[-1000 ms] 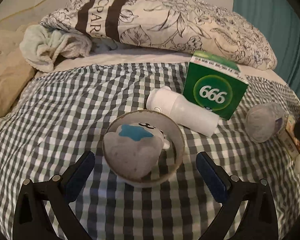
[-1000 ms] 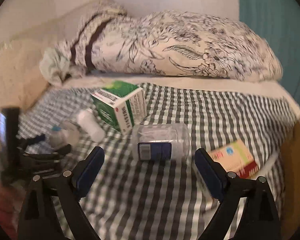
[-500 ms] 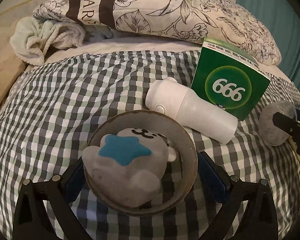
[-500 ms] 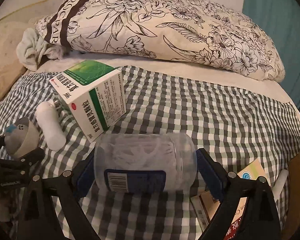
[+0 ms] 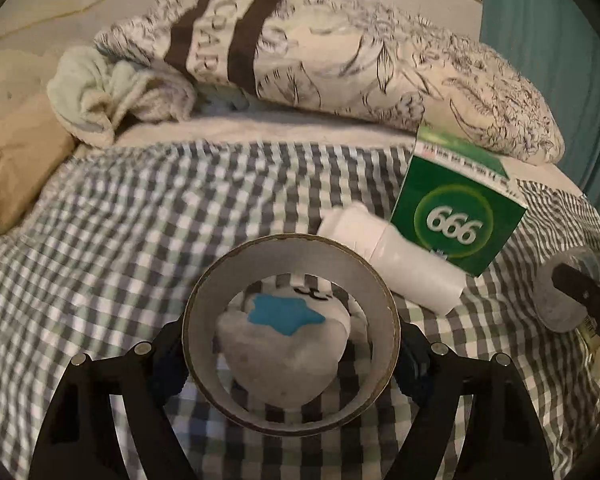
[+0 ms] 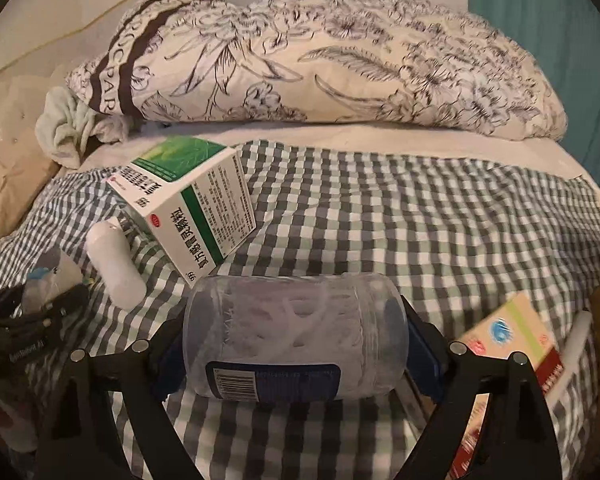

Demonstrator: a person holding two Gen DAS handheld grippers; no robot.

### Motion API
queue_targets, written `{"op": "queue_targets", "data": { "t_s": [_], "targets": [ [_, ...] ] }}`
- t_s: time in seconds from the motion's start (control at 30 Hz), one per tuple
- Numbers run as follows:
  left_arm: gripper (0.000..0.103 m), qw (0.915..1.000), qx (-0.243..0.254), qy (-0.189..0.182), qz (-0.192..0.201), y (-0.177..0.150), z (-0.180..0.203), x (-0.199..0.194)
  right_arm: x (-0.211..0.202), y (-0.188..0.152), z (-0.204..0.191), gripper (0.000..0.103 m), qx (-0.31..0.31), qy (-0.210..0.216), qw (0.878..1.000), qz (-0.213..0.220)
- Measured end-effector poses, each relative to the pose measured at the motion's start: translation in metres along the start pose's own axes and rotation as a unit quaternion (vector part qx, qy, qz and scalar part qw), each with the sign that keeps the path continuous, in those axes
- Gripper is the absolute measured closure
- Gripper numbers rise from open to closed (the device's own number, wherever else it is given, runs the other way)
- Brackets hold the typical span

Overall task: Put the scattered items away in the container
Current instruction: 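Carry the tape roll and clear container into the cardboard box and release them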

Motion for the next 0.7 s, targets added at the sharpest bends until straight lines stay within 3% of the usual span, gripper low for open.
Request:
{"op": "queue_targets", "data": {
  "t_s": [0.23,0.47,0.7],
  "targets": [
    [0.02,0.9996,0.013,0.013,0.023,0.017,0.008,-0.046,-0.042,0.001,0.009,0.014,0.007,0.011,1.0,0.018],
    [0.02,0.9997,0.007,0.015,0.015,0.023,0.033,-0.098,-0.109,-0.006,0.024,0.014,0.003,0.024,0.999,0.031],
    [0.02,0.9986,0.042,-0.024,0.019,0.035,0.113,-0.154,-0.188,-0.014,0.074,0.014,0.023,0.017,0.998,0.057]
  ]
}}
Point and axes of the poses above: each gripper's, at about its wrist camera, not at the fingertips, and x roughly the way its jaws point, z to its right, y to its top, the point moved 10 cm from there along x, roughly the way its jaws point, and after that the axes turned 13 degrees about -y, right-handed, at the moved point
